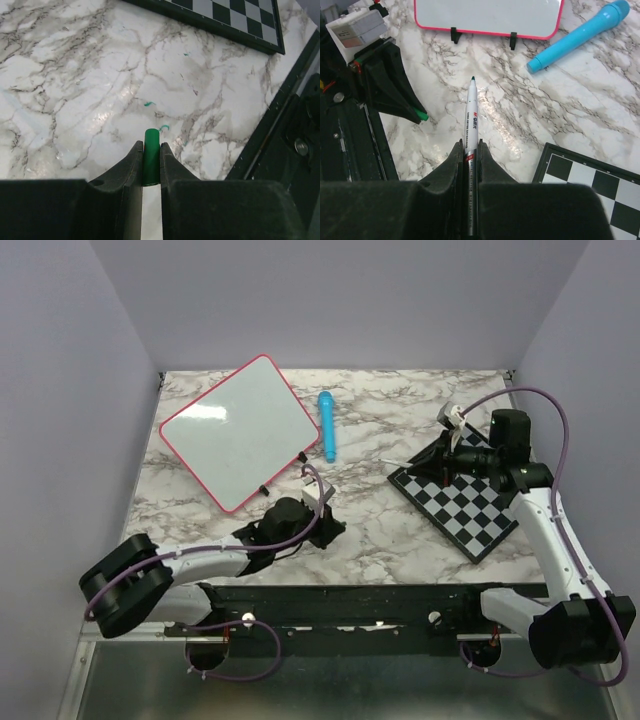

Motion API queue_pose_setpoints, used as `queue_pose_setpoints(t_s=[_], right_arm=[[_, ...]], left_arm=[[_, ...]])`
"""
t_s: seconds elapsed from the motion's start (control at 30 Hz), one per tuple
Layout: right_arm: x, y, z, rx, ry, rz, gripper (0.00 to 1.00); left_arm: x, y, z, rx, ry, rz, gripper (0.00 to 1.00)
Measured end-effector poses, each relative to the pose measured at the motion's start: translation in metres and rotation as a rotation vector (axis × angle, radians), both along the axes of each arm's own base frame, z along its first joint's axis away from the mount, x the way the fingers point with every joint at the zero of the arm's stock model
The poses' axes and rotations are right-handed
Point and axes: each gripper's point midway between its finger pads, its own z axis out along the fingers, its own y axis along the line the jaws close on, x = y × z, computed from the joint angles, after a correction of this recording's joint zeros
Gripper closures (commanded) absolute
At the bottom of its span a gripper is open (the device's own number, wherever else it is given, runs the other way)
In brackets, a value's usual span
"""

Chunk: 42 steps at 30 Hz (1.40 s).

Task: Write a sentence on the whiteboard
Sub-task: Place the pen cap at the center of the board, then pick up the whiteboard from the whiteboard stand.

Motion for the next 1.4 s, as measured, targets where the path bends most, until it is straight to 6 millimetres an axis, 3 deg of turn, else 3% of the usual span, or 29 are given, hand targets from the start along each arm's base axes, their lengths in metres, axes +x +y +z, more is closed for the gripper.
queue_pose_setpoints(t_s=[0.13, 0.3, 0.37, 0.43, 0.6, 0.63, 0.8, 0.9, 1.07, 1.23, 1.4], right_arm=[[0.004, -0.007, 0.002, 0.001, -0.004, -0.036, 1.0], [0.007, -0.01, 0.001, 0.003, -0.002, -0.05, 0.99], [0.007, -0.01, 0.001, 0.004, 0.0, -0.052, 0.99], [0.007, -0.01, 0.0, 0.004, 0.002, -0.053, 1.0], [0.009, -0.012, -0.002, 0.006, 0.015, -0.064, 0.99], [0.009, -0.013, -0.003, 0.006, 0.017, -0.065, 0.99], [0.011, -0.013, -0.006, 0.006, 0.031, -0.067, 0.99], [0.012, -0.013, -0.008, 0.005, 0.036, -0.068, 1.0], [0.012, -0.014, -0.009, 0.005, 0.041, -0.069, 0.99], [0.013, -0.015, -0.009, 0.005, 0.042, -0.074, 0.99], [0.013, -0.015, -0.009, 0.006, 0.042, -0.072, 1.0]], left_arm=[[0.018, -0.011, -0.014, -0.011, -0.019, 0.065, 1.0], [0.035, -0.022, -0.039, 0.007, -0.016, 0.112, 0.88], [0.042, -0.029, -0.043, 0.006, -0.018, 0.125, 0.76], [0.05, -0.037, -0.043, -0.005, -0.023, 0.134, 0.63], [0.061, -0.046, -0.033, -0.042, -0.043, 0.157, 0.46], [0.062, -0.046, -0.032, -0.046, -0.046, 0.161, 0.39], [0.062, -0.045, -0.03, -0.048, -0.045, 0.171, 0.36], [0.062, -0.043, -0.015, -0.069, -0.063, 0.176, 0.27], [0.065, -0.027, 0.041, -0.137, -0.142, 0.21, 0.02], [0.074, 0.01, 0.097, -0.204, -0.214, 0.299, 0.01], [0.081, 0.064, 0.126, -0.249, -0.225, 0.429, 0.01]])
